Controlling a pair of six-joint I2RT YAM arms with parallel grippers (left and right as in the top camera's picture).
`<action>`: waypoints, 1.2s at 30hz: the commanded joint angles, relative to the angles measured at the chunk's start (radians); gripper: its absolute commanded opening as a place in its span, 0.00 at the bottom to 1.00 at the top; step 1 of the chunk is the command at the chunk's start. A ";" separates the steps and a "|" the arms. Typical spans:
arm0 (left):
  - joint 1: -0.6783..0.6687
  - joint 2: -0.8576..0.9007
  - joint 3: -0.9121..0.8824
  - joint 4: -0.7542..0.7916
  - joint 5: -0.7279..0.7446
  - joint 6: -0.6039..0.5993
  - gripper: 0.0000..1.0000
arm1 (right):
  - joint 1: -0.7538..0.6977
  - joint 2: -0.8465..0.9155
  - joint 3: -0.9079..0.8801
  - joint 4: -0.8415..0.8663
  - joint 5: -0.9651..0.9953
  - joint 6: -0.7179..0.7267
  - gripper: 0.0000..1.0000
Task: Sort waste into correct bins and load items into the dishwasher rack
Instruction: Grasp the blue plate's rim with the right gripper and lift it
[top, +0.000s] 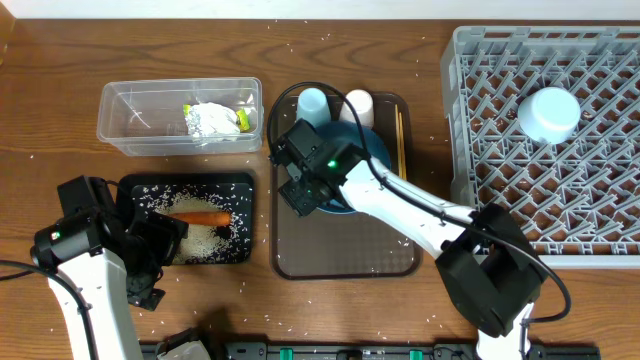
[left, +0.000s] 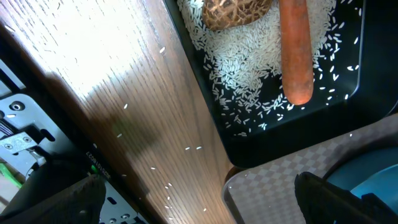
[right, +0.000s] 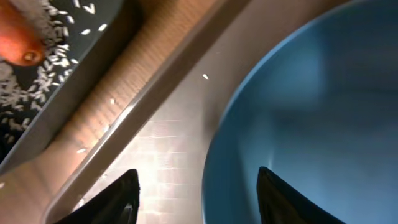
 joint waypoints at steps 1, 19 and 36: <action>0.005 0.002 0.000 -0.003 -0.010 -0.012 0.98 | 0.010 0.053 -0.003 0.004 0.058 0.047 0.52; 0.005 0.002 0.000 -0.002 -0.010 -0.012 0.98 | 0.011 0.130 -0.003 0.003 0.071 0.108 0.25; 0.005 0.002 0.000 -0.003 -0.010 -0.012 0.98 | 0.002 -0.078 -0.002 -0.047 -0.106 0.161 0.01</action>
